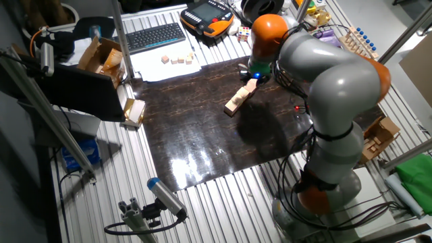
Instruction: Stack the blocks in a vertical line of five
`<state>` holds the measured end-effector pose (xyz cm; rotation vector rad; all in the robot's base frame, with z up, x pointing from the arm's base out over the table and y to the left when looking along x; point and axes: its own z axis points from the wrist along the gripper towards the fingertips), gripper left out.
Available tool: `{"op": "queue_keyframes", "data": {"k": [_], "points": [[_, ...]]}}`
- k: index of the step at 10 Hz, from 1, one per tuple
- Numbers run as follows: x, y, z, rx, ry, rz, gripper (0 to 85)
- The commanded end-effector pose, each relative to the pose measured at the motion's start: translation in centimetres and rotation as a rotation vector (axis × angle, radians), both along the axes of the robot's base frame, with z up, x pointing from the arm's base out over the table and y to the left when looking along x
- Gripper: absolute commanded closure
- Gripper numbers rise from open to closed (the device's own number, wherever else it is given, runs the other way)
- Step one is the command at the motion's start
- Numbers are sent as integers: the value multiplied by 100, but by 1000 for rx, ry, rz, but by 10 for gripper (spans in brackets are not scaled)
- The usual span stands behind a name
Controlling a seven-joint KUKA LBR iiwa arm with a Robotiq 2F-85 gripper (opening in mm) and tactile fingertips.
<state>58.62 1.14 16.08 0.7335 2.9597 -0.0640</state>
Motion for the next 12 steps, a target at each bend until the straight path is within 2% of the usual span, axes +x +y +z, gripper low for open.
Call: {"op": "queue_keyframes", "data": {"k": [1, 3, 6, 7, 8, 10, 12], "points": [[37, -17, -64, -3, 1, -262, 287], [162, -121, -309, -23, -16, -326, 233], [254, -308, -441, -8, -9, -373, 193], [270, -367, -482, 3, 0, -375, 187], [280, -383, -524, 29, 4, -380, 187], [249, -354, -562, 48, 10, -392, 170], [226, -319, -561, 45, 30, -396, 140]]}}
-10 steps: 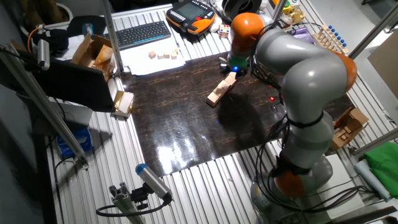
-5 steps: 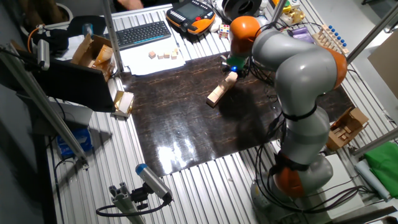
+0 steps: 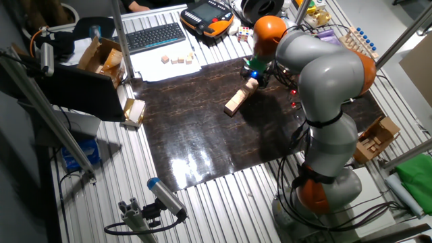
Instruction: Stack the blocks in a vertical line of five
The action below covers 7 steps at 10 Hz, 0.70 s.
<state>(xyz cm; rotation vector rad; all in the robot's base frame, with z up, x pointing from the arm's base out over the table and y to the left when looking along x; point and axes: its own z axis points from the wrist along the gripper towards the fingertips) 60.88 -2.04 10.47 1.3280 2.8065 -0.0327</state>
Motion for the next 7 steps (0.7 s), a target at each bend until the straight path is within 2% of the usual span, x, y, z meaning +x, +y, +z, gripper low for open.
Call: {"op": "queue_keyframes", "data": {"k": [1, 3, 4, 5, 7], "points": [[0, -1, -1, 16, 17, -8, 117], [0, -1, -1, 74, 70, -28, 93], [0, -1, -1, 72, 73, -34, 67], [10, 1, -36, 57, 59, -37, 43], [73, -6, -248, 50, 31, -39, 17]]}}
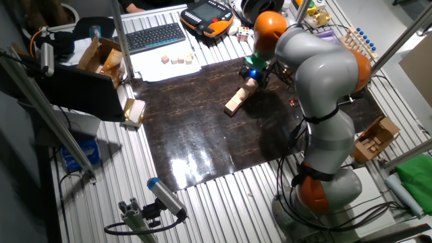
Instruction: Stack the blocks in a vertical line of five
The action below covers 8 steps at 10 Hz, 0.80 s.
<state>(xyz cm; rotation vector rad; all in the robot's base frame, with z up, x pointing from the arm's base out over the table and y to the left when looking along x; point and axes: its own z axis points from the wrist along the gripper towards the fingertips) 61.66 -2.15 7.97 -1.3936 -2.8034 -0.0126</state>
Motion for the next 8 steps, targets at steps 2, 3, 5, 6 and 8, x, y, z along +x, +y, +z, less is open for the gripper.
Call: {"op": "queue_keyframes", "data": {"k": [2, 3, 5, 6, 8], "points": [[30, -14, -93, -10, -20, -5, 10], [34, -16, -127, -12, -22, -3, 10], [52, -27, -199, -14, -33, -2, 13], [61, -31, -255, -10, -37, 1, 20], [68, -40, -328, -8, -45, 10, 40]]}}
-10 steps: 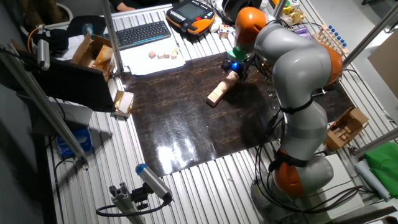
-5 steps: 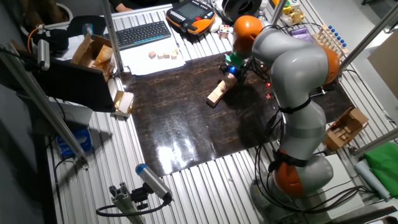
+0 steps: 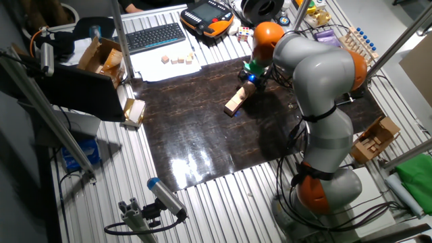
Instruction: Stack the blocks in a vertical line of five
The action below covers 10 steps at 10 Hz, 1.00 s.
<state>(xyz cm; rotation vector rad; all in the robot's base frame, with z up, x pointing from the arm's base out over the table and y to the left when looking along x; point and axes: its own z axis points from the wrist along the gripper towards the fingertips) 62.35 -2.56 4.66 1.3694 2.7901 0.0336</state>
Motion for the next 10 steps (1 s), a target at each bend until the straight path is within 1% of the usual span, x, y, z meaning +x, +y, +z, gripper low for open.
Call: {"op": "queue_keyframes", "data": {"k": [1, 3, 4, 5, 6, 7, 8, 9, 10], "points": [[-1, 0, -12, 3, -2, 2, 73], [-6, 3, -25, 3, -4, 5, 147], [-3, 0, -25, 4, -4, 13, 210], [3, -8, -20, 1, -4, 19, 300], [5, -13, -19, 1, -5, 22, 370], [5, -12, -17, 4, -6, 22, 353], [4, 6, 21, 10, 1, 25, 353], [-4, 36, 98, 11, 7, 31, 360], [-14, 65, 212, 8, 17, 51, 363]]}}
